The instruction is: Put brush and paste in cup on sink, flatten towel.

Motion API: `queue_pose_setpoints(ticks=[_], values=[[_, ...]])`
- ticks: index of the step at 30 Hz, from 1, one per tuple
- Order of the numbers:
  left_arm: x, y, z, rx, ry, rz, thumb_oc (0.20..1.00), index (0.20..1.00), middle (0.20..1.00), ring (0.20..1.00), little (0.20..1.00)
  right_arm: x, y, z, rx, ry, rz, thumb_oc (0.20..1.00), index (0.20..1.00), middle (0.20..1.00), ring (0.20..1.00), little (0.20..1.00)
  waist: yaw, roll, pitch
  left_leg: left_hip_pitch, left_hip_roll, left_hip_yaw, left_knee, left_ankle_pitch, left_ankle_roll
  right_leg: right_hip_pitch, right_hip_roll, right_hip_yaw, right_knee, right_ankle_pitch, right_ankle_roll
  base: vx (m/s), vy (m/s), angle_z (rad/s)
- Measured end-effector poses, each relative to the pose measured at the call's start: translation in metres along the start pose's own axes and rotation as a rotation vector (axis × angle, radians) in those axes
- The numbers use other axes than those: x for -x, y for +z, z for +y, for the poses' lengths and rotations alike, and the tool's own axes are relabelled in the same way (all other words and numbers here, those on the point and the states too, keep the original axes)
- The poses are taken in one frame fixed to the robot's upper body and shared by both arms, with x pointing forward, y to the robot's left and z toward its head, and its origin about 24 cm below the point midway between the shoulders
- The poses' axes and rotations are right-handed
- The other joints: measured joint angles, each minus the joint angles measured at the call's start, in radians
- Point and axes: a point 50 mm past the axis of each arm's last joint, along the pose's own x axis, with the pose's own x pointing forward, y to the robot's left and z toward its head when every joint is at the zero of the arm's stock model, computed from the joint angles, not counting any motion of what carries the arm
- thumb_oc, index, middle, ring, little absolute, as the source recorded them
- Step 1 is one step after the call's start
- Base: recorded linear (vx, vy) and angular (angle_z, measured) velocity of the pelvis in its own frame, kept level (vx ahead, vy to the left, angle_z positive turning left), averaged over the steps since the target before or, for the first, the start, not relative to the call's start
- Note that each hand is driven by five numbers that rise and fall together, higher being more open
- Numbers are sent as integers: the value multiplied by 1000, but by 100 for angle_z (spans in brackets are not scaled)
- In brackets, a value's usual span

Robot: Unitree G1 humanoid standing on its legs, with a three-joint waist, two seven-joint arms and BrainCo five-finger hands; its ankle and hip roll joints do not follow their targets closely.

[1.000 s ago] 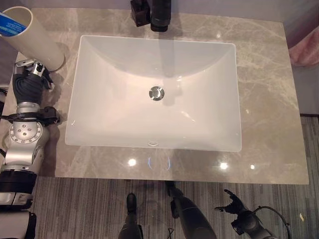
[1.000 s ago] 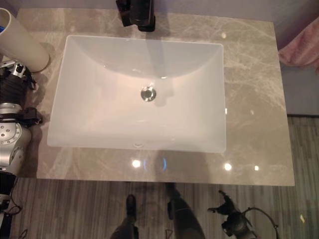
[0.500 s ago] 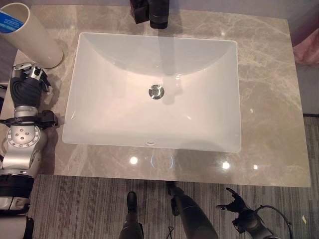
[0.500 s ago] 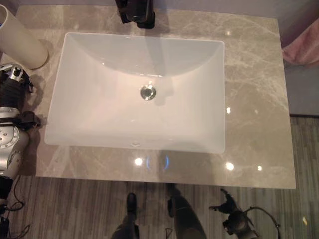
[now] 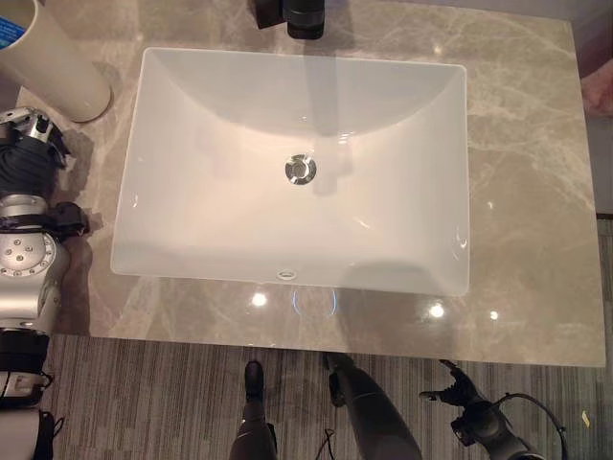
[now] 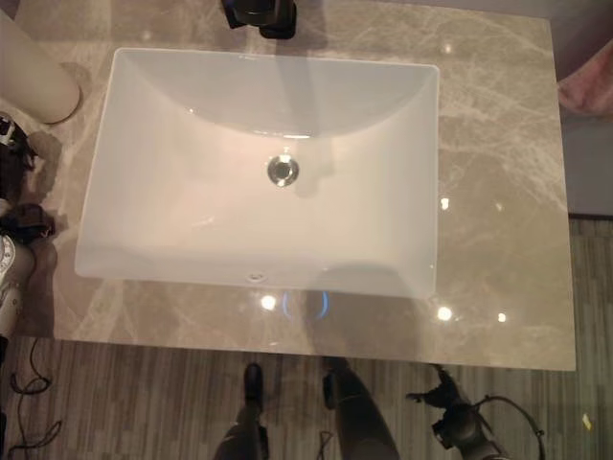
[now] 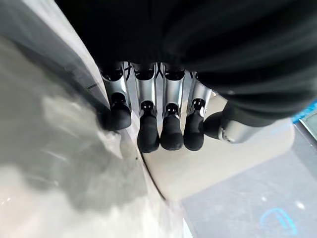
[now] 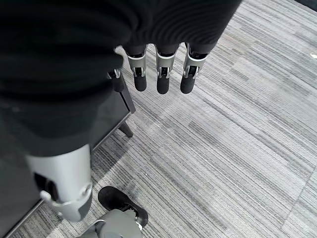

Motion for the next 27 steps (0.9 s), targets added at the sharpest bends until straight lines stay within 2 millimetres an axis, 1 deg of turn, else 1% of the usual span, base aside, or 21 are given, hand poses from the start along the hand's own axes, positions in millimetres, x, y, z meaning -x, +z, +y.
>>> queue_pose_setpoints(ticks=[4,8,14,17,20,23,24,27], values=[[-12,6,-4,-8,0,-13,200,200,200,200,200,0,-3,-1,0,-2,14,1000,1000,1000,1000,1000,1,1,1,-11,3,-2,0,3,-4,-11,2,-3,2,0,-2,0,0,0],[-23,16,-1,5,23,-36,200,200,200,200,200,0,-2,-1,-14,-5,12,1000,1000,1000,1000,1000,2,1,1,-34,3,-3,0,8,-9,-37,1,-4,8,2,-5,0,0,0],[-31,17,-1,-8,36,-31,200,200,200,200,200,0,-2,-2,-15,-7,7,1000,1000,1000,1000,1000,0,1,1,-40,4,-2,0,8,-11,-43,2,-4,8,-1,-4,0,0,0],[-39,26,4,-25,50,-53,200,200,200,200,200,0,-2,-2,-15,-7,7,1000,1000,1000,1000,1000,0,1,0,-64,4,-2,0,11,-14,-67,2,-4,8,1,-6,0,0,0],[-44,29,7,-24,73,-52,200,200,200,200,200,0,-2,-2,-19,-9,9,1000,1000,1000,1000,1000,-4,1,0,-67,4,0,0,11,-14,-71,2,-4,9,2,-7,0,0,0],[-50,31,4,-30,75,-50,200,200,200,200,200,0,-2,-2,-21,-9,9,1000,1000,1000,1000,1000,-5,1,1,-67,3,-1,0,11,-14,-71,1,-3,9,5,-11,1,12,0],[-52,32,4,-32,80,-47,200,200,200,200,200,0,-2,-2,-21,-9,8,1000,1000,1000,1000,1000,-5,1,0,-68,2,-1,0,11,-14,-71,1,-3,9,2,-6,-12,35,1],[-57,33,4,-34,93,-40,200,200,200,200,200,0,-2,-1,-19,-7,6,1000,1000,1000,1000,1000,-8,0,0,-70,0,0,0,11,-15,-74,-2,-3,9,2,-5,-11,21,0]])
